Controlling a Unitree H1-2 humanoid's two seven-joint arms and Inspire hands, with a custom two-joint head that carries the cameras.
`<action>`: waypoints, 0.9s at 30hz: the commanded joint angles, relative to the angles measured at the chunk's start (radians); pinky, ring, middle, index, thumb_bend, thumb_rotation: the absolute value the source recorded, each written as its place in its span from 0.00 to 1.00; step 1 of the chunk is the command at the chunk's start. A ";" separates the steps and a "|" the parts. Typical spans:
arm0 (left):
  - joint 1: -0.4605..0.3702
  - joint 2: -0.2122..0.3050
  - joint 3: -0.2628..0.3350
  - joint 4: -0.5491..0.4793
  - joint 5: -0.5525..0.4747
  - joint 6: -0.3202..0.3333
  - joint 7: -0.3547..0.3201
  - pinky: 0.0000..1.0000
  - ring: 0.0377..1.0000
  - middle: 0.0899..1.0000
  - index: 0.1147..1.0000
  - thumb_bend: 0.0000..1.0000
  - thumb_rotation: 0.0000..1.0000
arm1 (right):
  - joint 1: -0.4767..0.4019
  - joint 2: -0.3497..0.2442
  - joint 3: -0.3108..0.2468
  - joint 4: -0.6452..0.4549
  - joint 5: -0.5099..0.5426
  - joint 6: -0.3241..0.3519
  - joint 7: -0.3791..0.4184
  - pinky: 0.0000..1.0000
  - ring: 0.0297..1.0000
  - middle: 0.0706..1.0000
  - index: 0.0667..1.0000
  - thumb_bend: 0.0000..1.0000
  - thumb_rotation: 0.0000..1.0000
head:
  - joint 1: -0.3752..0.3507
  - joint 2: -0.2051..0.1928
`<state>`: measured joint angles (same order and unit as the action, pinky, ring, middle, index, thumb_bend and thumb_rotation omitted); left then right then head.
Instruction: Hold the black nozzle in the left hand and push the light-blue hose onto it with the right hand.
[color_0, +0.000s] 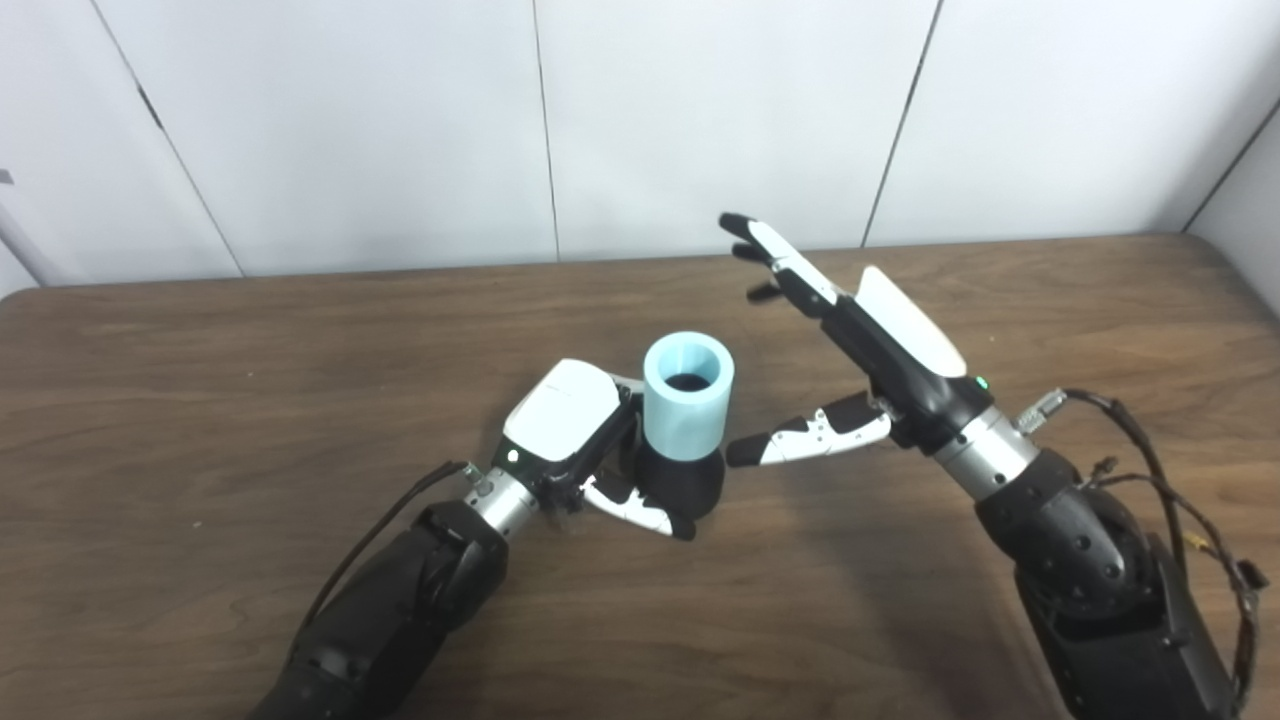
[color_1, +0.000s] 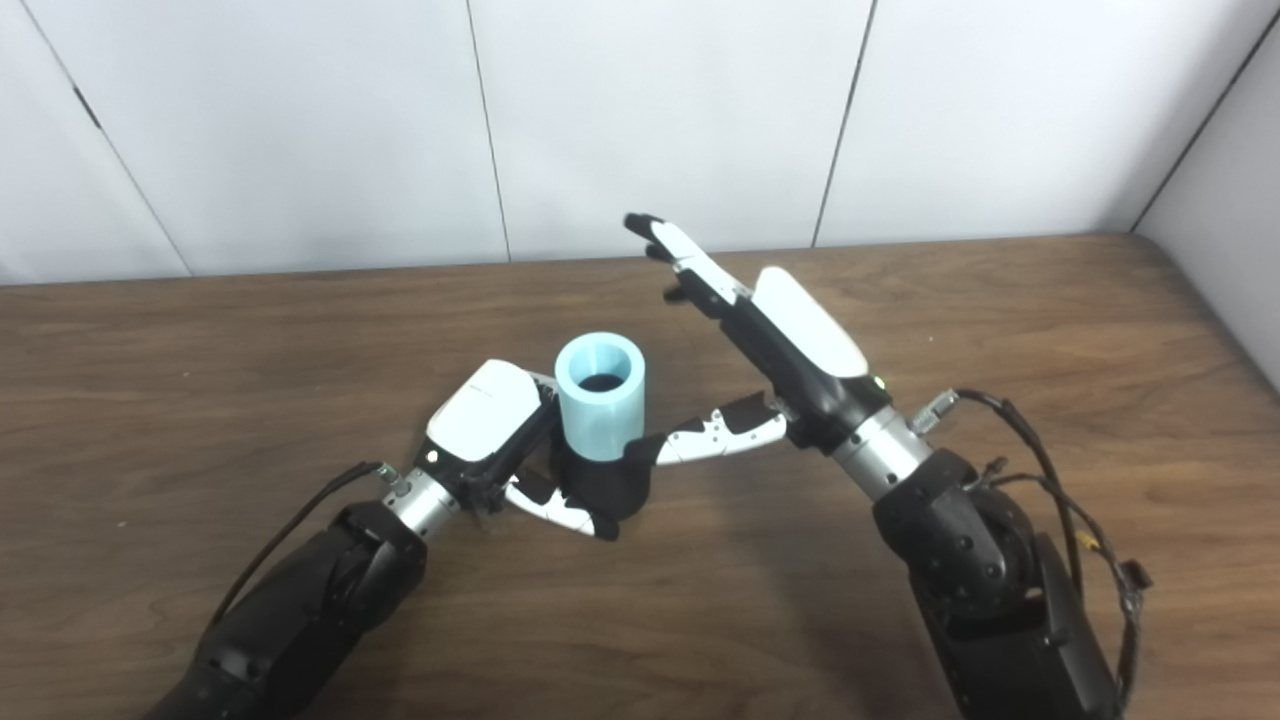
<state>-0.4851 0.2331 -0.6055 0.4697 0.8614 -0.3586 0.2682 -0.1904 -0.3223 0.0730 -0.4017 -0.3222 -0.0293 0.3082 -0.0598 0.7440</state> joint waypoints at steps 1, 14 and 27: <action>0.069 0.009 -0.033 0.055 0.023 0.026 -0.065 0.32 0.38 0.40 0.47 0.50 0.00 | -0.015 -0.005 -0.024 -0.014 0.066 0.031 -0.003 0.68 0.88 0.98 1.00 0.73 0.35 | 0.000 0.000; 0.081 0.013 -0.007 0.041 -0.014 0.029 -0.079 0.34 0.39 0.42 0.44 0.50 0.00 | 0.056 0.144 -0.068 -0.030 0.261 0.307 -0.069 0.53 0.67 0.80 0.83 0.62 0.35 | 0.005 -0.003; 0.142 0.028 0.080 -0.213 -0.064 0.346 -0.359 0.90 0.99 1.00 1.00 1.00 0.39 | 0.096 0.242 -0.084 0.038 0.306 0.288 -0.144 0.48 0.64 0.79 0.83 0.66 0.37 | 0.020 0.002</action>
<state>-0.4040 0.2277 -0.5374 0.2171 0.8189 -0.1128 0.0245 -0.0649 -0.0789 0.0050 -0.3428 -0.0321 0.3007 0.1843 -0.0384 0.7455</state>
